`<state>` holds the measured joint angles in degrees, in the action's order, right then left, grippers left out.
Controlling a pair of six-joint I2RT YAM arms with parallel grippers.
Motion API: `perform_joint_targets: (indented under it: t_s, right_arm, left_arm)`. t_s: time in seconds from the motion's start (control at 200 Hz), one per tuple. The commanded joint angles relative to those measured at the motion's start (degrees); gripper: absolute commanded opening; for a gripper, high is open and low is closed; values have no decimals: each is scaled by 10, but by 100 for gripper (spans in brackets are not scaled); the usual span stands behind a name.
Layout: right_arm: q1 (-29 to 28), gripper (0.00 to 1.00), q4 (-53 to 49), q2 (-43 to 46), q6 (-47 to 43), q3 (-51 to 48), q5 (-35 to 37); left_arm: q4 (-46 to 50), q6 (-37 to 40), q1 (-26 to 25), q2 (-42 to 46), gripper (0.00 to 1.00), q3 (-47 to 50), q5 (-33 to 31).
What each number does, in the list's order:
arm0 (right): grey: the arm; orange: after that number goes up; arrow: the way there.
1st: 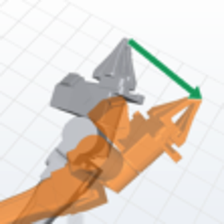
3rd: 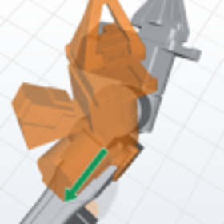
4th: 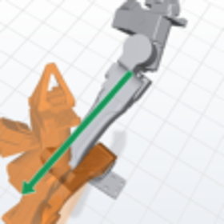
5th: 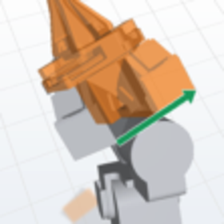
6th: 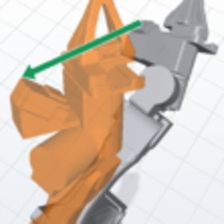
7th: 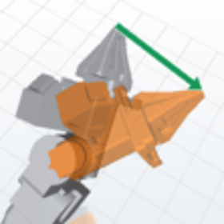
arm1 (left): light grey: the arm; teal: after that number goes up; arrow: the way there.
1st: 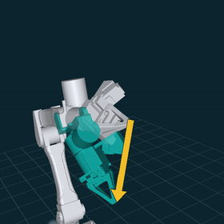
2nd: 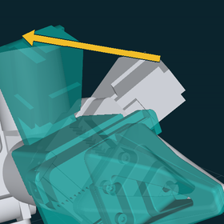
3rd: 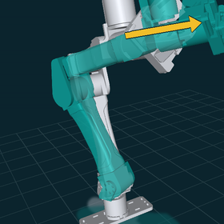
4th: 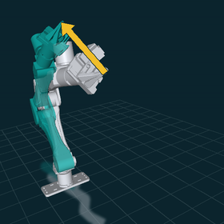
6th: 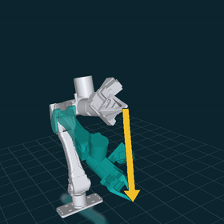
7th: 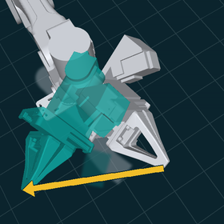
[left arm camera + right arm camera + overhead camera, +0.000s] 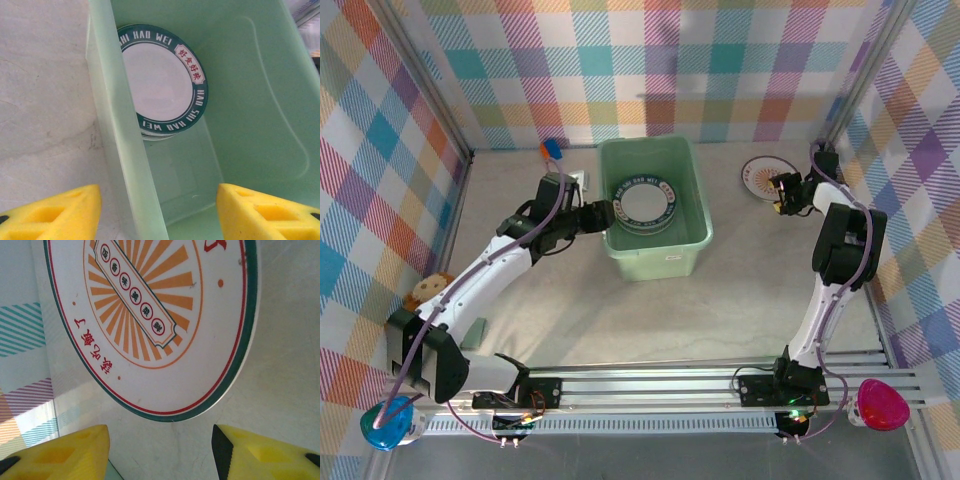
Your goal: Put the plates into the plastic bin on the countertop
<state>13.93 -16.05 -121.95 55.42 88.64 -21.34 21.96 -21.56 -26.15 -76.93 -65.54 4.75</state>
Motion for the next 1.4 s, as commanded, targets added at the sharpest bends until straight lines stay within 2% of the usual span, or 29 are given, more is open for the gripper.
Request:
perform_joint_targets:
  t_s: [0.0,0.345,0.91,1.165,1.395]
  right_arm:
    - [7,57,-20,-6,0,22,-2]
    - [8,57,-47,-25,-11,40,-3]
    - [10,54,-19,-69,8,63,21]
    - [10,48,-1,-87,26,68,27]
    - [10,37,-2,-99,33,72,44]
  left_arm:
    - [-3,5,2,-7,62,-21,-12]
    - [6,4,2,-13,62,-30,-16]
    - [13,-1,2,-29,62,-39,-19]
    - [15,-4,2,-40,62,-46,-18]
    - [14,-8,2,-49,62,-50,-16]
